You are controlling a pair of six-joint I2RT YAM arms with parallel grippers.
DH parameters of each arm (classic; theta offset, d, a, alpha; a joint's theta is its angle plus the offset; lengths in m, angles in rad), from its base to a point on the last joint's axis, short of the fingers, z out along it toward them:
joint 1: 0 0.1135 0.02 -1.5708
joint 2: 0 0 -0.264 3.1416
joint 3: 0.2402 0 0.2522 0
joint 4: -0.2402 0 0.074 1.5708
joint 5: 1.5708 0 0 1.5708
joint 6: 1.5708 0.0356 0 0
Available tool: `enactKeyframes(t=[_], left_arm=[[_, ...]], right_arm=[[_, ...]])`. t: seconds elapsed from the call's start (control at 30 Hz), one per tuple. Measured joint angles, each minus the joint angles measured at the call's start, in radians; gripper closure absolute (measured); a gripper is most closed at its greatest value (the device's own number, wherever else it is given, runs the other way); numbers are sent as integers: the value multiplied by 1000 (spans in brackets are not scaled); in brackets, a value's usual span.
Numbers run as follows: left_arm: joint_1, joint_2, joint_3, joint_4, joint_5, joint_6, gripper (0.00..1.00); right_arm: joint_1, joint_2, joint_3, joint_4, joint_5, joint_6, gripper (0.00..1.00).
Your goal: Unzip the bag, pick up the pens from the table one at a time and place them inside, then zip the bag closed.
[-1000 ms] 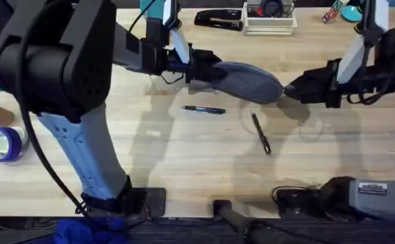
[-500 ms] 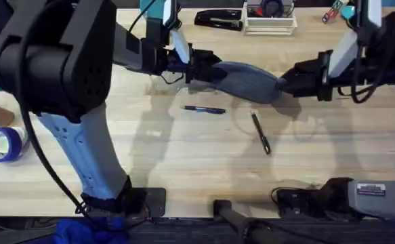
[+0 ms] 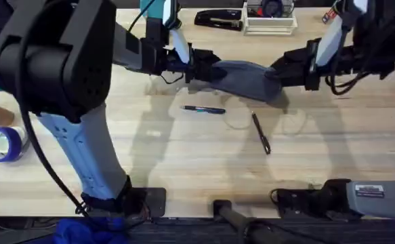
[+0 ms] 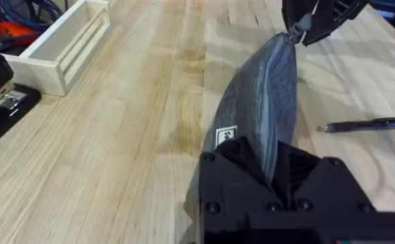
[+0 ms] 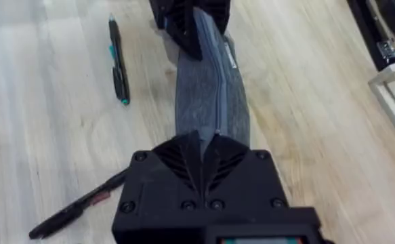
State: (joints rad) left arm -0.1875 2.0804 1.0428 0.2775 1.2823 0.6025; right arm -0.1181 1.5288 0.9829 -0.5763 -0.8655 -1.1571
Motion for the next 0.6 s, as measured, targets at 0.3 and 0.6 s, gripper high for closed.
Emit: enactKeyframes(t=[0.3, 0.6], left_arm=[[0, 0, 1, 0, -2, 0, 958], [3, 0, 4, 0, -5, 0, 958]], right_arm=[[53, 0, 0, 80, 13, 87, 970], [99, 0, 0, 170, 44, 164, 970]])
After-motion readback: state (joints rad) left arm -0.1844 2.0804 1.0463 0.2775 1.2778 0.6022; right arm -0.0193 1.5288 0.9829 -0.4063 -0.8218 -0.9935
